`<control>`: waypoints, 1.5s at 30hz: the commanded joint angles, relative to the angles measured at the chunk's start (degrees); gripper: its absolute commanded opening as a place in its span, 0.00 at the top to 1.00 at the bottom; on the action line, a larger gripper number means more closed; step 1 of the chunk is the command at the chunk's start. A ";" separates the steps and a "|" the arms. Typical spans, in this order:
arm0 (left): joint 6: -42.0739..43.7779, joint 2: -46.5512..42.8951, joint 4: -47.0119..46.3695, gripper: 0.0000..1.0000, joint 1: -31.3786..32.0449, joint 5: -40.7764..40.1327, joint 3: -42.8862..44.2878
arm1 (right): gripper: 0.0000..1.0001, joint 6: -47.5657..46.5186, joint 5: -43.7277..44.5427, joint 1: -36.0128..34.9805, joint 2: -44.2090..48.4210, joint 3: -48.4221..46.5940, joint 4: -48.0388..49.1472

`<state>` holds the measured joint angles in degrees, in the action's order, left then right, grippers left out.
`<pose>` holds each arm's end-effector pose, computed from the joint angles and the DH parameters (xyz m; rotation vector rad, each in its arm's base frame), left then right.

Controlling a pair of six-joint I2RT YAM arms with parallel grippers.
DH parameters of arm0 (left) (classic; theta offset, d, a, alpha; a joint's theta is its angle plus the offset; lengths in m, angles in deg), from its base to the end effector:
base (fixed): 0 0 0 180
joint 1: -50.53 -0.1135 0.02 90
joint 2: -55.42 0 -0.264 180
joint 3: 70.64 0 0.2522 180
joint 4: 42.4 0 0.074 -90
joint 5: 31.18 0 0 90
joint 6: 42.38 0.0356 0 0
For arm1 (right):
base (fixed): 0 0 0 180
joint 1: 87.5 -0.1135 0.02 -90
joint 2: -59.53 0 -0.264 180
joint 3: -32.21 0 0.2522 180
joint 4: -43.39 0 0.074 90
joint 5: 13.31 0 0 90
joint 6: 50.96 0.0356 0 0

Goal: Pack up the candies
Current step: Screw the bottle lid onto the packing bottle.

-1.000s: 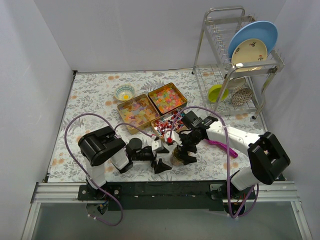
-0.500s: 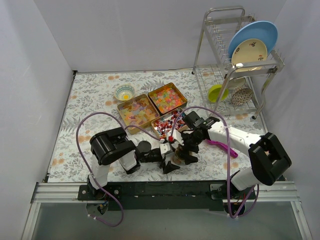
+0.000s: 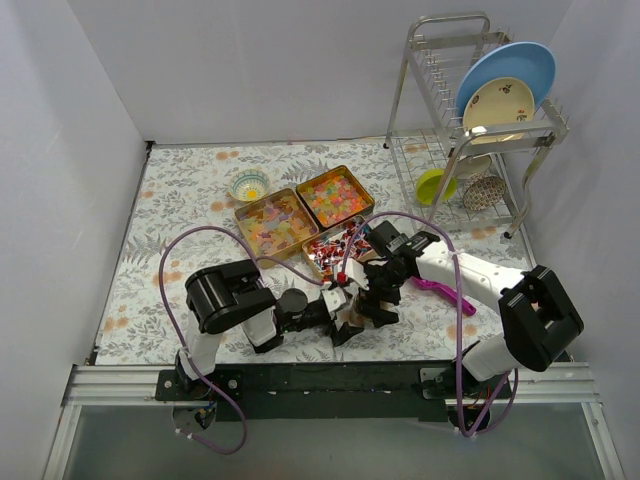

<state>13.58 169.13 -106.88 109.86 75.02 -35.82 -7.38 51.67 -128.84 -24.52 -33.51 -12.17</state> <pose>0.1340 -0.2455 0.0808 0.6666 1.9422 -1.3510 0.1864 0.1840 0.1947 -1.9921 1.9454 0.5994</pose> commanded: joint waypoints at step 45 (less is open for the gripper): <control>10.84 13.37 -26.62 0.25 6.33 8.49 -6.30 | 0.02 6.78 1.64 -5.07 5.48 -1.38 -2.76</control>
<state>17.07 169.88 -107.95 114.84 77.91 -37.46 1.91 55.76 -134.08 -20.34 -32.05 -17.53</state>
